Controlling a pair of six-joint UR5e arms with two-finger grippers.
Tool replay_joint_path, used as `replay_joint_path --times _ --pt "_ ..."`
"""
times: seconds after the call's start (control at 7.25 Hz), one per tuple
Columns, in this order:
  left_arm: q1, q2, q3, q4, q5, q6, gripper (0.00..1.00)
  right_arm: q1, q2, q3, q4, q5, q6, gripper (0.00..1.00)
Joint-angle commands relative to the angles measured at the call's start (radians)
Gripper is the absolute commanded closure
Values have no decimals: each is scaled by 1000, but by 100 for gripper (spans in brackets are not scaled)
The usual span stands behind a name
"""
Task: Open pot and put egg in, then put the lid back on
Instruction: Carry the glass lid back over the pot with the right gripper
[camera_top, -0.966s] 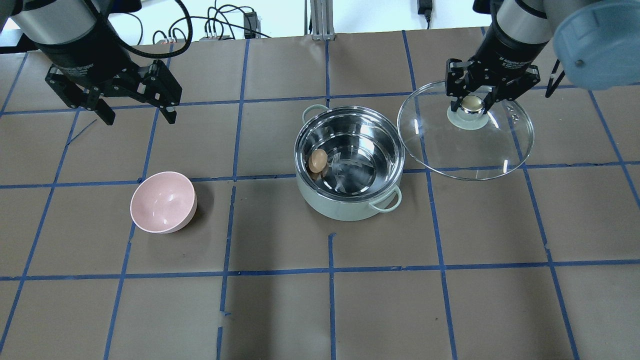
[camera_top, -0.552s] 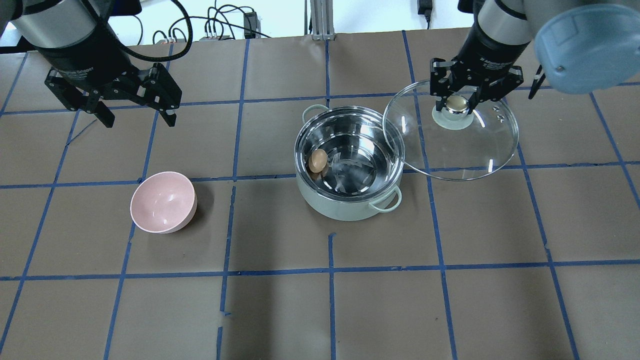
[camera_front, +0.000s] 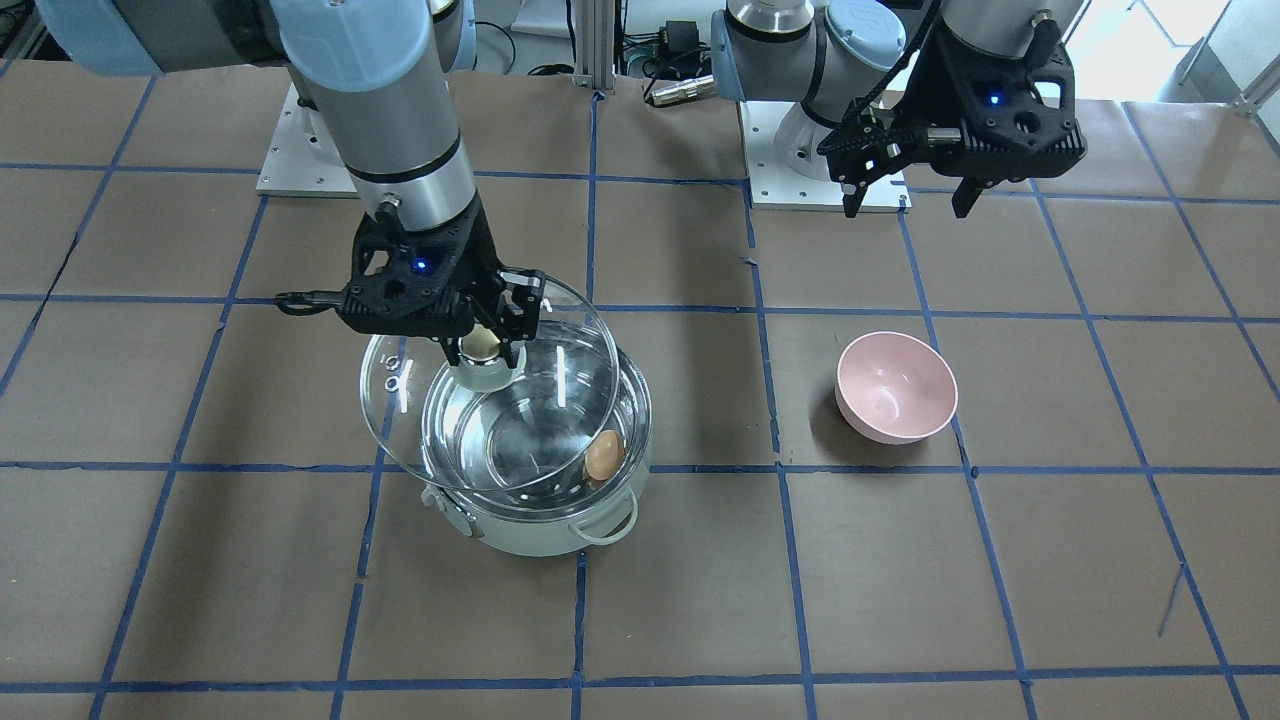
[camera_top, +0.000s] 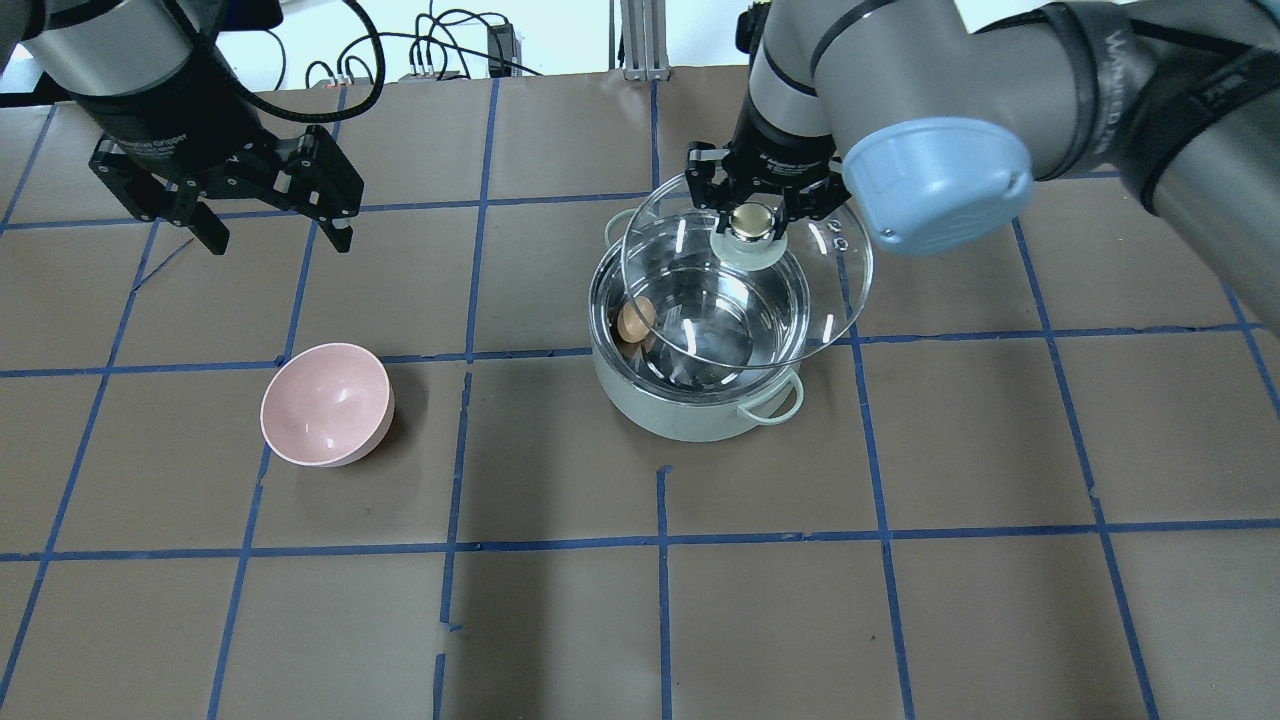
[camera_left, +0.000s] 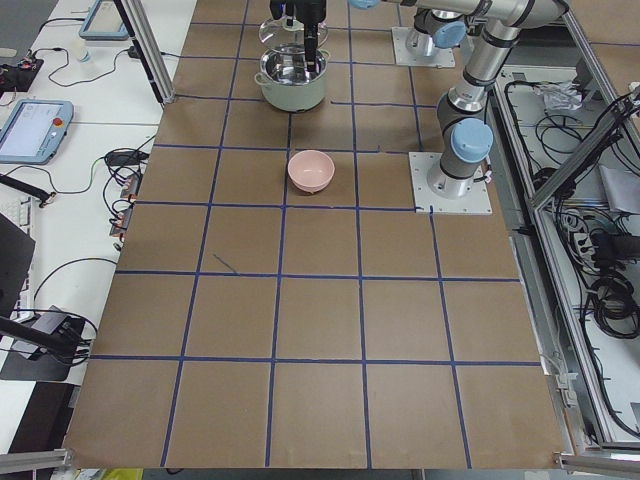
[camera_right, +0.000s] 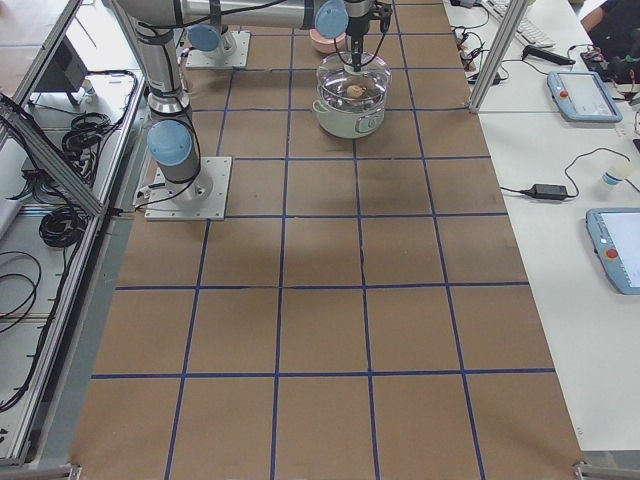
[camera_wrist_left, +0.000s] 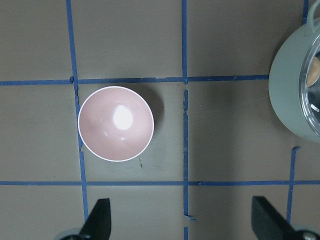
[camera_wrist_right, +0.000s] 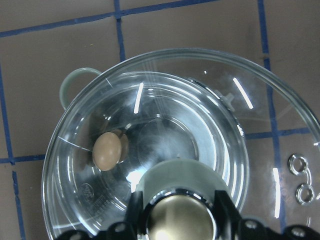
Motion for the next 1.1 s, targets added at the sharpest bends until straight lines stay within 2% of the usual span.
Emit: replay_joint_path --times 0.0,0.69,0.97 --pt "0 0 0 0 0 -1 0 28 30 6 -38 3 20 80" --pt "0 2 0 15 0 -6 0 72 91 13 -91 58 14 80" --pt "0 2 0 15 0 -6 0 71 87 59 -148 51 -21 79"
